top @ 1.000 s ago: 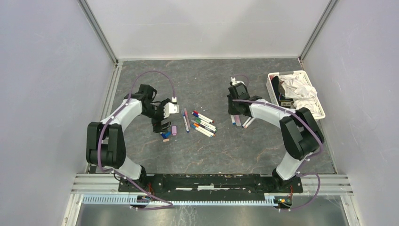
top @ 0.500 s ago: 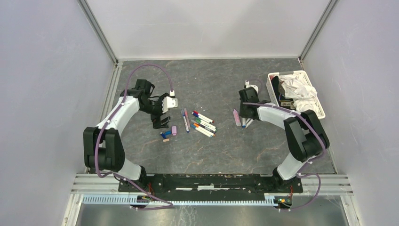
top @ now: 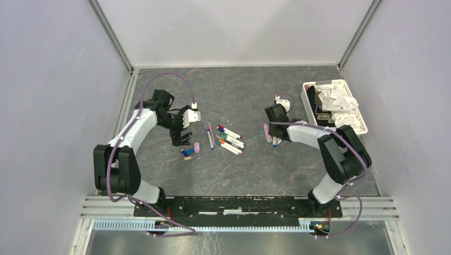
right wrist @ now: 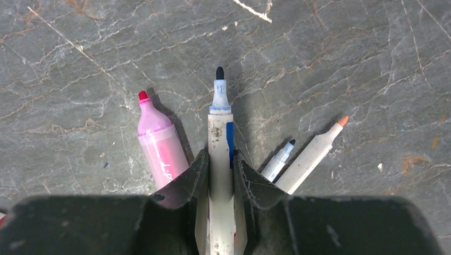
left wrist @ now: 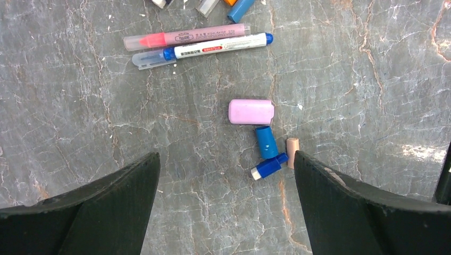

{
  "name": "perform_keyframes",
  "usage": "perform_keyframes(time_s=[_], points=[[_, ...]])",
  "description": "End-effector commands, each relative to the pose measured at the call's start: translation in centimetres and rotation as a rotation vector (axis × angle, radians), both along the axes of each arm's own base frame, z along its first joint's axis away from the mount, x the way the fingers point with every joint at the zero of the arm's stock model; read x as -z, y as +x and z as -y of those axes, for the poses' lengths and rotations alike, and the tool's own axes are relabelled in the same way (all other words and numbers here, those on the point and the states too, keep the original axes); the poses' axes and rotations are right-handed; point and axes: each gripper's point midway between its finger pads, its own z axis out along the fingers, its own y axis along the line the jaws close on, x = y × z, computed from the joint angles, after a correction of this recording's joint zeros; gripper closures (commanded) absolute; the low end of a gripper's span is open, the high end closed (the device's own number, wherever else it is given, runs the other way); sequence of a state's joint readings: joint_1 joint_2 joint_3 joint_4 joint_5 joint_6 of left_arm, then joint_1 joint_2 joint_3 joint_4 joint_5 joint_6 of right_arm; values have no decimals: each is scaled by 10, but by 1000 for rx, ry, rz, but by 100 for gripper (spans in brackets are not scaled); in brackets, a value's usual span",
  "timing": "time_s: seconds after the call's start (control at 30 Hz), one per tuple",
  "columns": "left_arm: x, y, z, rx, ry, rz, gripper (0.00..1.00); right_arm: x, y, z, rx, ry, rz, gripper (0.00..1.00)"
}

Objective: Open the pen caps

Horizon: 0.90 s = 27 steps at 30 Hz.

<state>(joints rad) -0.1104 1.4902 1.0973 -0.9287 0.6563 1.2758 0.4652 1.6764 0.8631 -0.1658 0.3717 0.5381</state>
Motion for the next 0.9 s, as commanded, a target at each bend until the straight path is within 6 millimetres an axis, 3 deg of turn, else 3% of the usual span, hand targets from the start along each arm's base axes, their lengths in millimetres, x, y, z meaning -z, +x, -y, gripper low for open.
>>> perform_keyframes(time_s=[0.0, 0.23, 0.43, 0.53, 0.67, 0.77, 0.87], points=[[-17, 6, 3, 0, -23, 38, 0, 38, -60, 19, 3, -82, -182, 71], [-19, 5, 3, 8, -26, 31, 0, 34, -70, 27, -15, -128, -185, 63], [-26, 4, 4, 7, -28, 34, 0, 7, -61, 31, -52, -167, -132, 62], [-31, 5, 4, 7, -34, 38, 0, -10, -51, 23, -98, -171, -101, 62], [-38, 7, 6, -10, -47, 32, 0, -41, -30, -14, -218, -142, -31, 61], [-45, 10, 8, -25, -67, 34, 0, -57, -18, -66, -397, -29, 14, 61], [-50, 12, 7, -44, -82, 47, 0, -61, -8, -108, -549, 49, 6, 60]])
